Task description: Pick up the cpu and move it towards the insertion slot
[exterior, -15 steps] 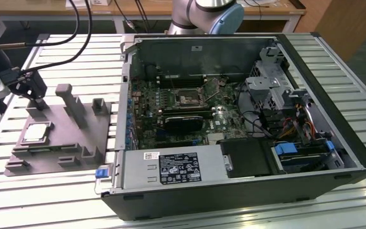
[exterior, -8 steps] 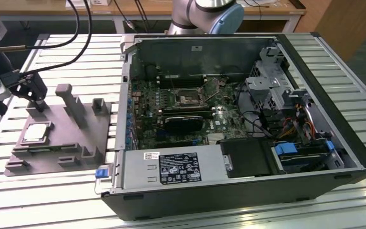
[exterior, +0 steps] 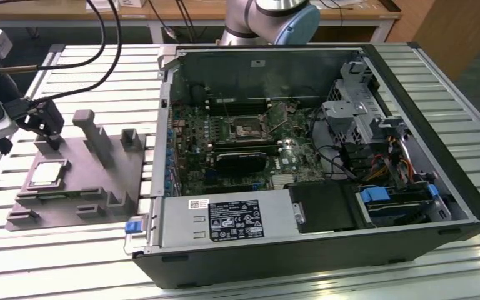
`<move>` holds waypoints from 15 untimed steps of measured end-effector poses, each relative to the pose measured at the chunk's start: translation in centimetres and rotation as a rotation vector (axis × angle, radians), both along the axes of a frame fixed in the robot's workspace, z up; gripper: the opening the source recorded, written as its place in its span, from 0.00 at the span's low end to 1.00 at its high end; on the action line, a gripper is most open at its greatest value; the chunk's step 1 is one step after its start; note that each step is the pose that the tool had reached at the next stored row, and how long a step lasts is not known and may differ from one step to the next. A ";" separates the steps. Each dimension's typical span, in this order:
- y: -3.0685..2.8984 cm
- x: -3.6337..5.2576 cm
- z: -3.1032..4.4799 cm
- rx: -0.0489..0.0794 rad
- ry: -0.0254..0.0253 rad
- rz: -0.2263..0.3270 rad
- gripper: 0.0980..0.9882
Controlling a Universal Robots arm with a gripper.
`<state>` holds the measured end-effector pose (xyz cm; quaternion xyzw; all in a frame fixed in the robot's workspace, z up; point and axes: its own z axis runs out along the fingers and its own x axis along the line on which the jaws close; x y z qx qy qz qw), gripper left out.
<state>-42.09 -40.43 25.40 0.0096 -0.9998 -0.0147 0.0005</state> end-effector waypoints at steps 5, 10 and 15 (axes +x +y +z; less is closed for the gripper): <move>-0.03 -0.30 -0.89 0.000 0.0001 0.000 0.81; -0.06 -0.59 -1.82 0.000 -0.0001 0.002 0.81; -0.07 -0.96 -2.74 0.000 -0.0003 0.004 0.81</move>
